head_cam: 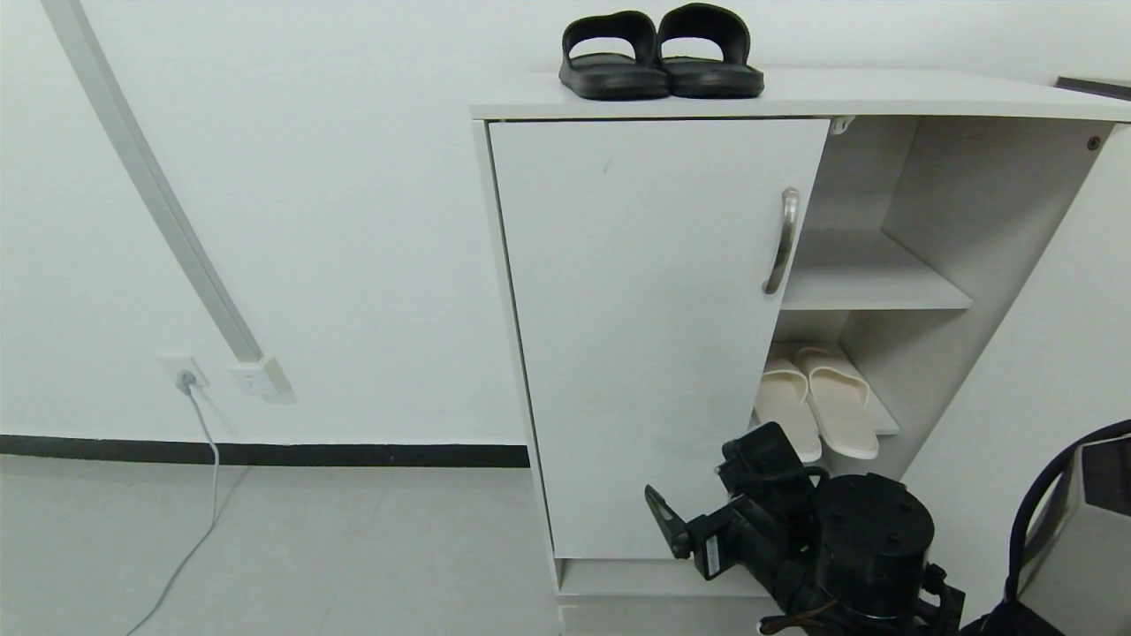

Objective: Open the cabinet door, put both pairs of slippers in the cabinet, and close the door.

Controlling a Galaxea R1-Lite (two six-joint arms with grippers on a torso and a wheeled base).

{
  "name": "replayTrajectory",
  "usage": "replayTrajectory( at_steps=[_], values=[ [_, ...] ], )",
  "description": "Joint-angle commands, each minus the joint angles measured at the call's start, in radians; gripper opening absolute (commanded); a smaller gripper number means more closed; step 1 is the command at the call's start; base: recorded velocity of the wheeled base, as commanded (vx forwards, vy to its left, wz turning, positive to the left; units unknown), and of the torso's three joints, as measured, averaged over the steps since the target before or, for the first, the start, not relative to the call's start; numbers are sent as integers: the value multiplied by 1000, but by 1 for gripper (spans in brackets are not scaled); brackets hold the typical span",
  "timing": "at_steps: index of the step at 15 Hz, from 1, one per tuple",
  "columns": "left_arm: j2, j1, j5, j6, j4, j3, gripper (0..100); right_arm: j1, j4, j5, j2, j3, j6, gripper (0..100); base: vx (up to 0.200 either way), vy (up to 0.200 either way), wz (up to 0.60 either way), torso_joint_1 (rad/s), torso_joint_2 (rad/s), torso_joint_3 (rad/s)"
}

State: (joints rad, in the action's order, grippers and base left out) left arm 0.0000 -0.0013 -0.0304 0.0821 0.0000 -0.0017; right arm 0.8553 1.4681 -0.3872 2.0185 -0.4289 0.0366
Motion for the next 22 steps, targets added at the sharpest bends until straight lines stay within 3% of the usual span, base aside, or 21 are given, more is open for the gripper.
replayTrajectory(
  at_steps=[1,9,22],
  values=[
    [2,0,0,1,0,0,0,1,0,1,8,-1,0,100,0,0,0,-2,-61,-27],
    [2,0,0,1,0,0,0,-2,1,4,22,1,-1,100,0,0,0,42,-375,-340],
    [2,0,0,1,0,0,0,-2,23,1,22,4,2,100,0,0,0,157,-479,-325]
  ],
)
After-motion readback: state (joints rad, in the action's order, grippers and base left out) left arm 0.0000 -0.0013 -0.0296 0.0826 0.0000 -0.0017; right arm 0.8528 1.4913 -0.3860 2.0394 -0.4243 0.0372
